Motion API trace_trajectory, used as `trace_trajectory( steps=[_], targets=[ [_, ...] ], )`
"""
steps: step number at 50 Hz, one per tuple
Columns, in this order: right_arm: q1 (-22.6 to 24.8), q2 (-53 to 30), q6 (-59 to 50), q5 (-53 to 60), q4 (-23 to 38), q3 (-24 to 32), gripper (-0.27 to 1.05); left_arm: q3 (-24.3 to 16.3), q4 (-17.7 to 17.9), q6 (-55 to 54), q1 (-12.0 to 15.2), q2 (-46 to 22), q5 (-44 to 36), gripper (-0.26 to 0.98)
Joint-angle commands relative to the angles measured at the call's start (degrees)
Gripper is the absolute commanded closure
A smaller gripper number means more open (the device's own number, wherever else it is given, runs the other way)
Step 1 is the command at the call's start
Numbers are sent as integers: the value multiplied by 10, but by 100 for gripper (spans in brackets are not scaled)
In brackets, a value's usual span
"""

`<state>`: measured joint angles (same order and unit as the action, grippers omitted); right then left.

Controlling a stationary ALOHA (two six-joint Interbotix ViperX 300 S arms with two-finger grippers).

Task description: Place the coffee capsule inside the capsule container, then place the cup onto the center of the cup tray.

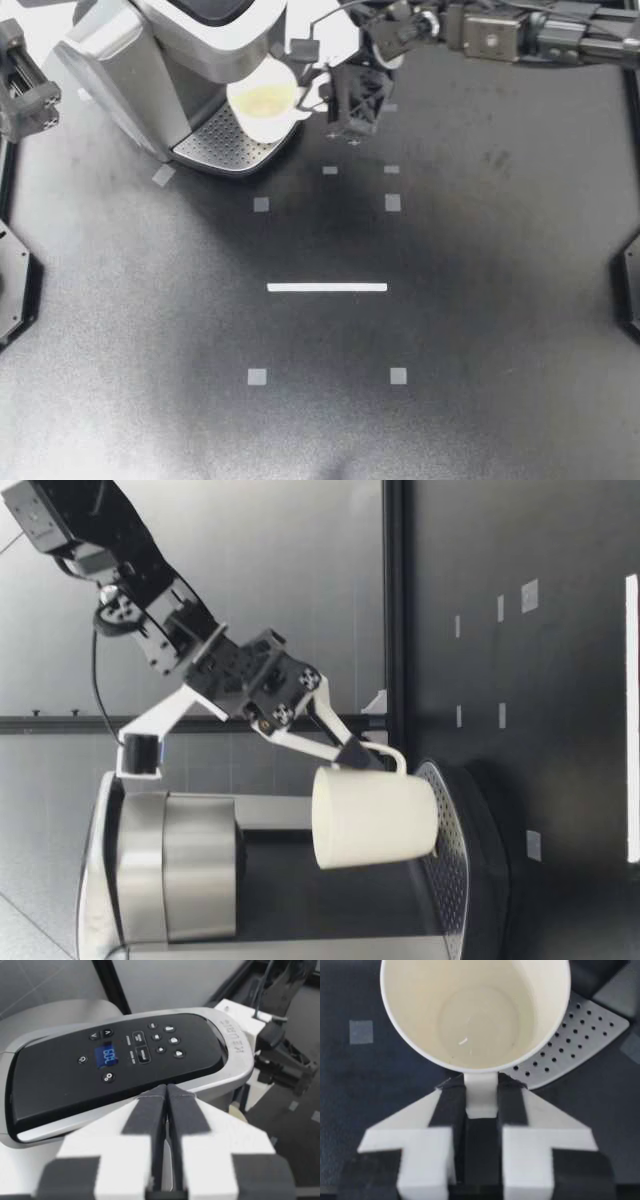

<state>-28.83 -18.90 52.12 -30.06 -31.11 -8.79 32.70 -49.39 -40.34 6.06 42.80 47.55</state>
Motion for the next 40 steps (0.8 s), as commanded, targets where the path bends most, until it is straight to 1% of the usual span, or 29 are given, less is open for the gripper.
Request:
trace_trajectory(
  steps=[1,20,36,40],
  targets=[
    [2,6,-1,4,-3,24,67,-5,-4,1,-1,2,-1,64],
    [2,-17,-1,11,-2,47,67,6,-4,0,-1,21,-1,64],
    [2,-20,-1,10,-1,47,66,8,-4,-1,-1,22,-2,64],
    [2,-19,0,9,-1,47,64,8,-4,-3,-1,22,-2,64]
  ],
)
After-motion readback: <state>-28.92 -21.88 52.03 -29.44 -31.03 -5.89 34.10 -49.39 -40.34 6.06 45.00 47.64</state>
